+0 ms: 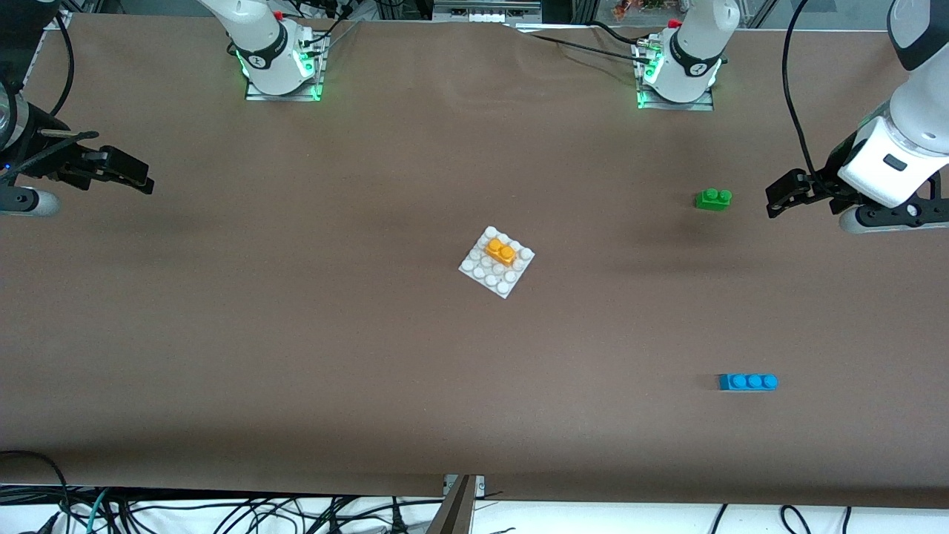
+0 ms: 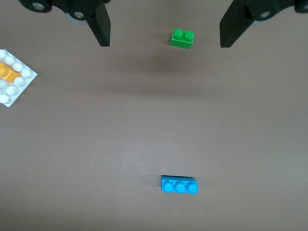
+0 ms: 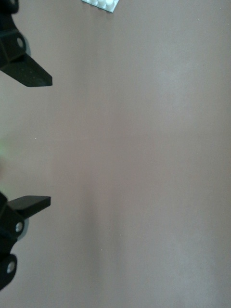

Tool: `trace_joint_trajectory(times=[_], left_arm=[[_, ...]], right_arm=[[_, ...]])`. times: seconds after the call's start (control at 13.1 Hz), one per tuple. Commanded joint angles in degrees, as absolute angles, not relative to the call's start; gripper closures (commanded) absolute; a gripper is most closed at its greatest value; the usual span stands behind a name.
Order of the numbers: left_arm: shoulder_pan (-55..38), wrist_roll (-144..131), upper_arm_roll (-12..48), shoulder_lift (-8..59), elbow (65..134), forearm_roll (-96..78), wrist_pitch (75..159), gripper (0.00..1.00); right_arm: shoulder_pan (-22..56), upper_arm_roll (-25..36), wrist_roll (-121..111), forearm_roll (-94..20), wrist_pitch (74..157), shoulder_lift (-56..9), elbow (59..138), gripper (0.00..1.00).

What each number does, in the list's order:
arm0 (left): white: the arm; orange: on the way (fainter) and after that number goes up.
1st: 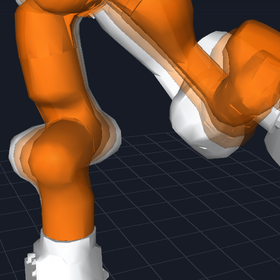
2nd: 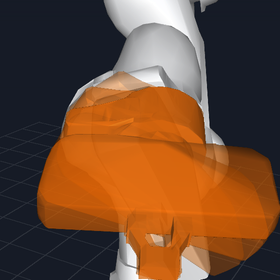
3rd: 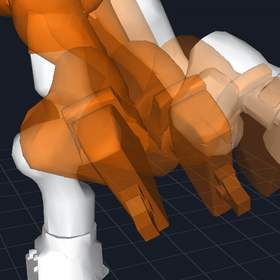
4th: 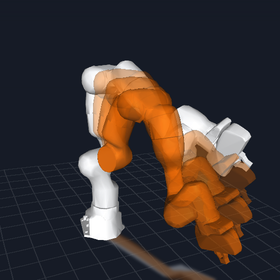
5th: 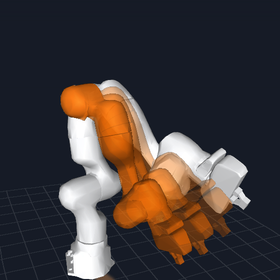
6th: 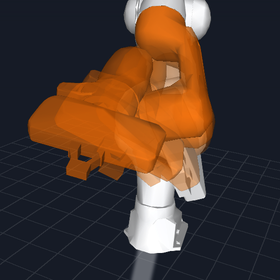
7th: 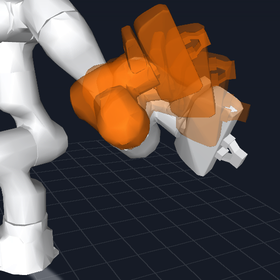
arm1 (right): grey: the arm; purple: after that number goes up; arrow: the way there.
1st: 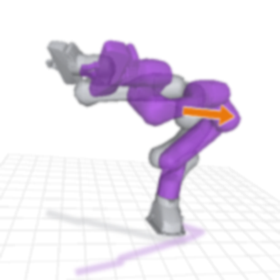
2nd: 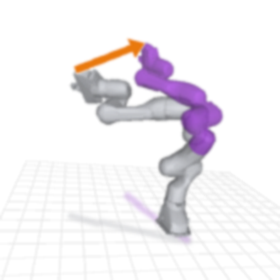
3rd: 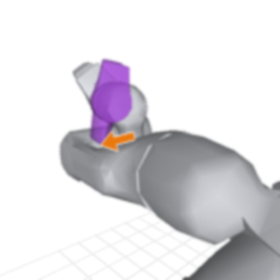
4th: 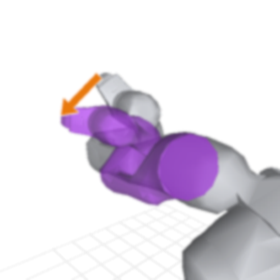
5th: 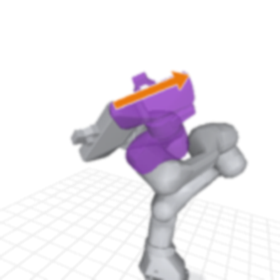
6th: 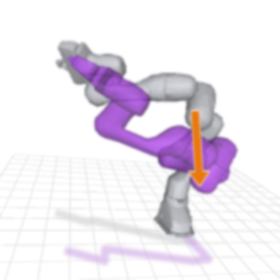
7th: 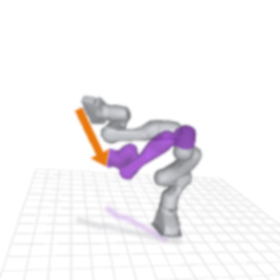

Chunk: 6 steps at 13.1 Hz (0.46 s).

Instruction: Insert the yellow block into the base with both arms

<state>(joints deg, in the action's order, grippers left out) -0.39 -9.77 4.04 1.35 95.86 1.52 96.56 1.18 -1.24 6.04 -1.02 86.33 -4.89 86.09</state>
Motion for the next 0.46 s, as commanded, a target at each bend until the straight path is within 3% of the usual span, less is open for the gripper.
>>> trace_joint_trajectory(times=[0.0, 0.38], left_arm=[[-1.49, -8.26, 2.55, -0.44, 97.47, 0.44, 96.59, 0.00], [-1.93, -8.17, 2.55, -0.44, 97.47, 0.44, 96.59, 0.00]], right_arm=[[1.23, -1.32, 6.68, -0.88, 86.04, -4.57, 85.52, 0.00], [1.32, -1.93, 5.98, -1.32, 87.10, -5.10, 85.43, 0.00]])
